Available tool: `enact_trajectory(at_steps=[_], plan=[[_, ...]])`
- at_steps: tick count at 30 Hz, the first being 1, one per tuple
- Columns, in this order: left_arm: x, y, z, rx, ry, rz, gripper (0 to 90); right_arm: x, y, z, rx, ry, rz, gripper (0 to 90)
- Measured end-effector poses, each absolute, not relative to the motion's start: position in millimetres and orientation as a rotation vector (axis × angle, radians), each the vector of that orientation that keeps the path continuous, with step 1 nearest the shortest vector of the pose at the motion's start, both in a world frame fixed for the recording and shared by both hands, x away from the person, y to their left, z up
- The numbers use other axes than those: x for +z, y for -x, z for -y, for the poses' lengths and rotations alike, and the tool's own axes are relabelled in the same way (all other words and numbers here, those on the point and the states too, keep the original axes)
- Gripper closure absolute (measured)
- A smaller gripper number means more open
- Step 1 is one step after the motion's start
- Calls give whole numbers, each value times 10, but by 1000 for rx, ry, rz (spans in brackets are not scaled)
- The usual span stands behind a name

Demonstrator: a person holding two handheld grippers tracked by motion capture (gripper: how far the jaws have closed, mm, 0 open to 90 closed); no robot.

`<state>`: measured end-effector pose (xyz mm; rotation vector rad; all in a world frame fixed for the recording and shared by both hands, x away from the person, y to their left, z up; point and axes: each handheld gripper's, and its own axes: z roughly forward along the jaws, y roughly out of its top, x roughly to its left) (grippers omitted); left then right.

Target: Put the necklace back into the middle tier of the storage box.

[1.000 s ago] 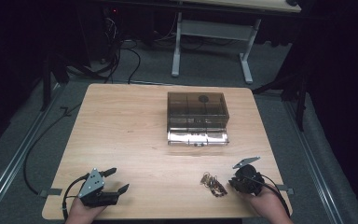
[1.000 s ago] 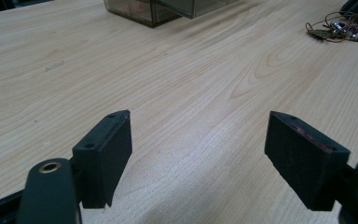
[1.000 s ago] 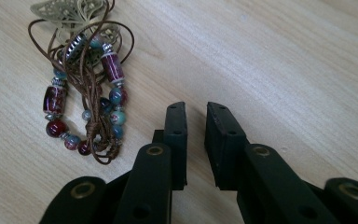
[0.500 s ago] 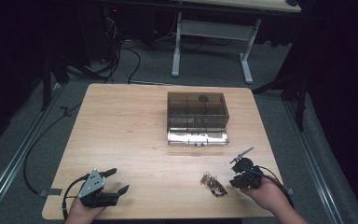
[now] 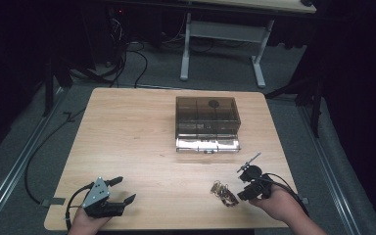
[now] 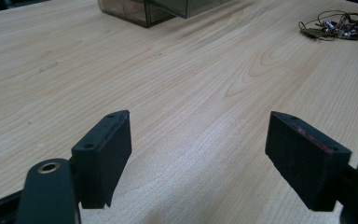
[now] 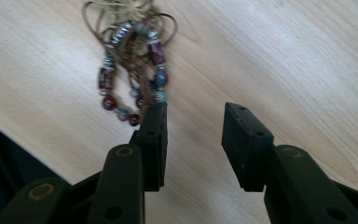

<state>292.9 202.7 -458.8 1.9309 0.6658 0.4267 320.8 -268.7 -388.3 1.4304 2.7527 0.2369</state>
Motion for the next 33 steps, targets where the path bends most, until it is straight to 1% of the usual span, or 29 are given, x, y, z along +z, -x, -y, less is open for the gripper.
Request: enact_trajectory(at_steps=[11,13,14,20,21,22,23,33], plan=[[-4588,-2928,-2028,425,-1929,-665,229,-3915,-3215,2487,231,-1377,-2796,338],[-4588,-2928,-2028,424,-1929,-665,229,-3927,-3200,2432,218,-1401,-2783,321],[-4588,-2928,-2027,424,-1929,-664,229,-3951,-3220,2420,220,-1333,-2804,304],[-4588,-2929,-2027,422,-1930,-663,228,-4038,-3246,2325,187,-1317,-2819,277],[-4588,-2929,-2027,422,-1931,-662,228,-4044,-3230,2293,170,-1368,-2806,275],[-4588,-2929,-2027,422,-1931,-661,228,-4066,-3253,2294,187,-1302,-2823,274],[-4588,-2928,-2028,422,-1931,-661,228,-4091,-3252,2258,177,-1304,-2827,286],[-4588,-2928,-2028,420,-1933,-661,226,-4176,-3245,2194,142,-1261,-2837,288]])
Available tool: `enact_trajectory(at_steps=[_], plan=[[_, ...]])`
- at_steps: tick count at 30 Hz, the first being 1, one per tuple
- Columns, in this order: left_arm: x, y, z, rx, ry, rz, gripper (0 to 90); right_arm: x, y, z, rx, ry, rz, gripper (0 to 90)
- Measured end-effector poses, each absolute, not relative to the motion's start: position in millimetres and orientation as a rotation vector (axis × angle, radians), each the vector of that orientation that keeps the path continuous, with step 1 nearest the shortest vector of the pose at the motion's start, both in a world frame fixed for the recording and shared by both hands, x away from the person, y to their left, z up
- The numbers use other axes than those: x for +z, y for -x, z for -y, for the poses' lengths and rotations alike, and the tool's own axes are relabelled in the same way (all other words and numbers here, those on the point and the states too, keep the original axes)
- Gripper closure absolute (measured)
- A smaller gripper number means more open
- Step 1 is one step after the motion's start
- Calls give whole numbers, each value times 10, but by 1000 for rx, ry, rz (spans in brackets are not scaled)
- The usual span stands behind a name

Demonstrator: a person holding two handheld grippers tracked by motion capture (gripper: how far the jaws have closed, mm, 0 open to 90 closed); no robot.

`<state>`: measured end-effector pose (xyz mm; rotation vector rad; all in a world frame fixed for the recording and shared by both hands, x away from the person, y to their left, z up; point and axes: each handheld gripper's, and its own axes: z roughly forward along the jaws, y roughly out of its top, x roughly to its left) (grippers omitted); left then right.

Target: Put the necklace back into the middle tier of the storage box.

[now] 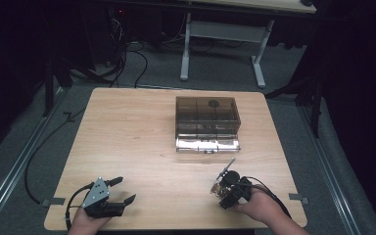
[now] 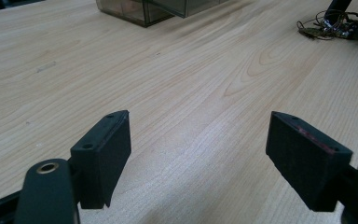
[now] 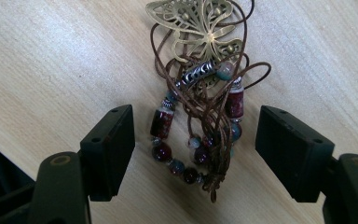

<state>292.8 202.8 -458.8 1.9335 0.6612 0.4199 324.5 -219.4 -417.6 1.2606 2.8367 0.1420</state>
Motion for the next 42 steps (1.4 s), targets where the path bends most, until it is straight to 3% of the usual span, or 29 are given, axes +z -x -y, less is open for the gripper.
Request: enact_trajectory(at_steps=[9,19,28,35,37,42], plan=[[-4588,-2927,-2028,420,-1934,-661,226,-4195,-3264,2179,119,-1221,-2839,340],[-4588,-2927,-2027,419,-1935,-659,226,-4161,-3296,2198,101,-1191,-2853,534],[-4588,-2929,-2026,418,-1939,-658,226,-4151,-3335,2213,87,-1182,-2866,638],[-4588,-2930,-2025,417,-1939,-658,226,-4148,-3357,2214,80,-1175,-2873,669],[-4588,-2931,-2024,419,-1941,-659,226,-4145,-3359,2213,77,-1169,-2877,719],[-4588,-2931,-2023,419,-1942,-660,226,-4146,-3364,2207,72,-1176,-2877,721]])
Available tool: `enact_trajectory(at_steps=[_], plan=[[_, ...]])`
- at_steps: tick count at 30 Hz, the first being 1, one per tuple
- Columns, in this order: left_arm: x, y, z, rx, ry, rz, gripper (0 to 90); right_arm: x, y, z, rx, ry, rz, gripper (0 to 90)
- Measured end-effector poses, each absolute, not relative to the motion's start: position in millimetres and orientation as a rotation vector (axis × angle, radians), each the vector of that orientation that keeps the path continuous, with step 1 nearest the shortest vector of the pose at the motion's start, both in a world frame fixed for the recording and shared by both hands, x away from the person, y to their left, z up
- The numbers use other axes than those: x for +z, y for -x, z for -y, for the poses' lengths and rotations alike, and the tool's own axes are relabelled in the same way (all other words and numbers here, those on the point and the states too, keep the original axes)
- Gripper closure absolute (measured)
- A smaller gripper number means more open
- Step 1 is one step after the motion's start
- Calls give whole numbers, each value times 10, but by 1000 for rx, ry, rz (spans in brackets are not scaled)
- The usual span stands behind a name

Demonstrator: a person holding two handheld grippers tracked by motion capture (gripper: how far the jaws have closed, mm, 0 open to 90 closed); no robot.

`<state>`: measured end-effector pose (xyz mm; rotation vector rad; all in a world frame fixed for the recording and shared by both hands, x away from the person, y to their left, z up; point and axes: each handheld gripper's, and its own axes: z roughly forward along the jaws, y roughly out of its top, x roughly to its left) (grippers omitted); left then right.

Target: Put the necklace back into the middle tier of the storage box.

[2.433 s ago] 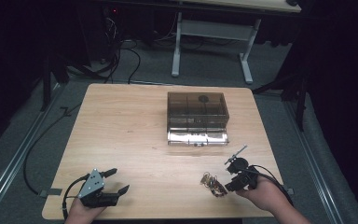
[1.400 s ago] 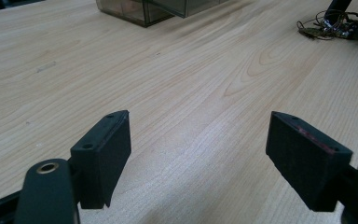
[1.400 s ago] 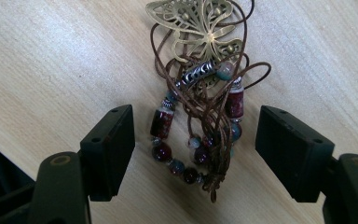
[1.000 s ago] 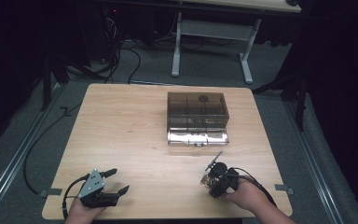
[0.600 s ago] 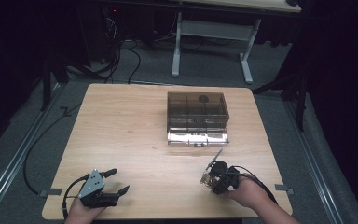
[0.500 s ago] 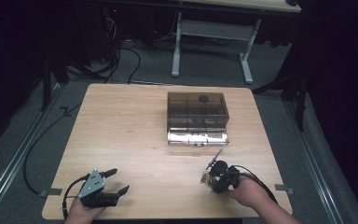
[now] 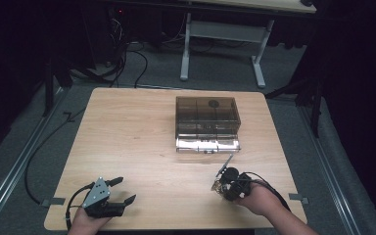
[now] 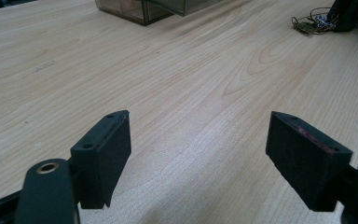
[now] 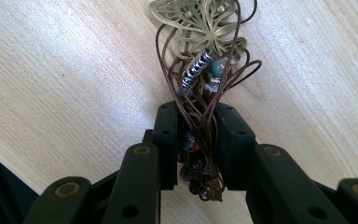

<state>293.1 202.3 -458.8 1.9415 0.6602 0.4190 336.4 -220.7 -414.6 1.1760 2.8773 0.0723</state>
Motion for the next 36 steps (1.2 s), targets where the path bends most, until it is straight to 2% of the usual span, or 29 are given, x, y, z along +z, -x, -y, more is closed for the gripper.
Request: enact_trajectory(at_steps=[14,36], plan=[[-4588,-2932,-2022,419,-1941,-661,226,-4104,-3359,2262,109,-1198,-2875,726],[-4588,-2930,-2020,420,-1944,-660,226,-3777,-3414,2419,172,-1254,-2819,726]])
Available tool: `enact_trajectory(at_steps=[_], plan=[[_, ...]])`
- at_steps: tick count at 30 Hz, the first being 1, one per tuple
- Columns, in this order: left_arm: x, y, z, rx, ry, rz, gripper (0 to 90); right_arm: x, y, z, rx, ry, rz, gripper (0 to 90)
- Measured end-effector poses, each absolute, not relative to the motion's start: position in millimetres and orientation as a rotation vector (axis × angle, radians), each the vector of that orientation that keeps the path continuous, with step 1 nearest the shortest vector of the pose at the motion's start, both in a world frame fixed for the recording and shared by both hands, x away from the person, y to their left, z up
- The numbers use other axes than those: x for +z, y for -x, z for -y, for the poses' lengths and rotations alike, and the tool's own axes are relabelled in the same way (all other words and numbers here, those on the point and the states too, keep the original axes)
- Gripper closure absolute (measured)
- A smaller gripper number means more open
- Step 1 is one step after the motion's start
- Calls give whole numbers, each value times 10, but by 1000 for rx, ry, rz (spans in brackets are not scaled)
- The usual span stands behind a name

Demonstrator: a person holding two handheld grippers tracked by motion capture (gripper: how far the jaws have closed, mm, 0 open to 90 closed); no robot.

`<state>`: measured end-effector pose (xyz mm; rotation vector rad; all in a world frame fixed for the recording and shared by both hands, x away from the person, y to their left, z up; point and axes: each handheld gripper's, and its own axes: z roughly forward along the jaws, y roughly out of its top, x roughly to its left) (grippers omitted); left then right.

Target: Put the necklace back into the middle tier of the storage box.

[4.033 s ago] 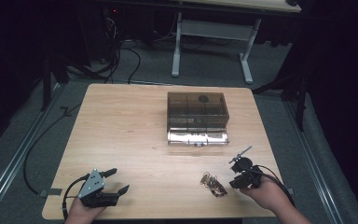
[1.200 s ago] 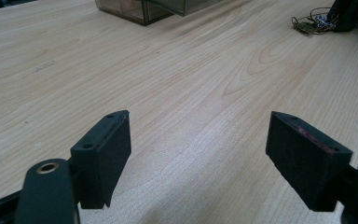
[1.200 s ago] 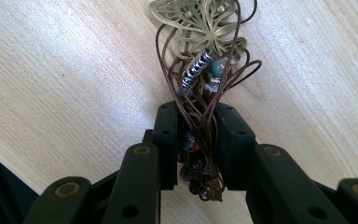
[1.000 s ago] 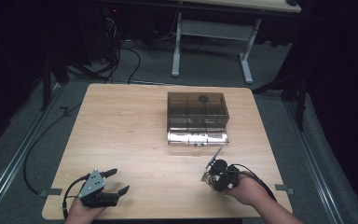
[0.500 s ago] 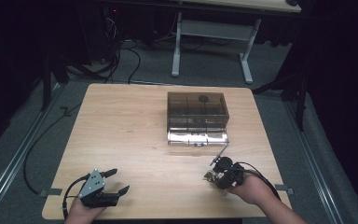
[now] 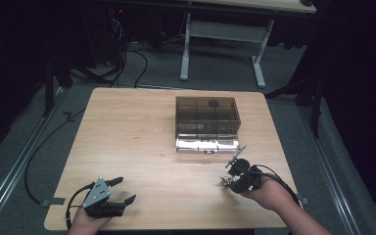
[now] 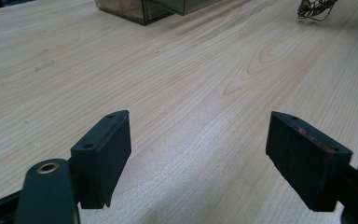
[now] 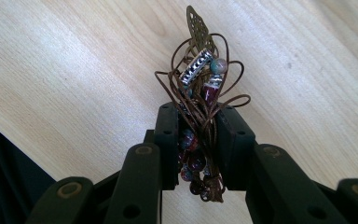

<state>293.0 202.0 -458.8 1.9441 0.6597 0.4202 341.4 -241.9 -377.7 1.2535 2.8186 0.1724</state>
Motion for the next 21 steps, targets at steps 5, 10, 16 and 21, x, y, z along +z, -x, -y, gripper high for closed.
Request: enact_trajectory(at_steps=[5,10,16,21], plan=[[-4588,-2931,-2020,420,-1945,-659,226,-3733,-3430,2432,172,-1267,-2810,725],[-4588,-2930,-2021,420,-1944,-659,226,-3685,-3458,2442,175,-1271,-2804,725],[-4588,-2930,-2022,420,-1942,-659,226,-3632,-3488,2439,189,-1266,-2800,726],[-4587,-2931,-2023,420,-1943,-659,226,-3575,-3510,2434,198,-1266,-2793,726]])
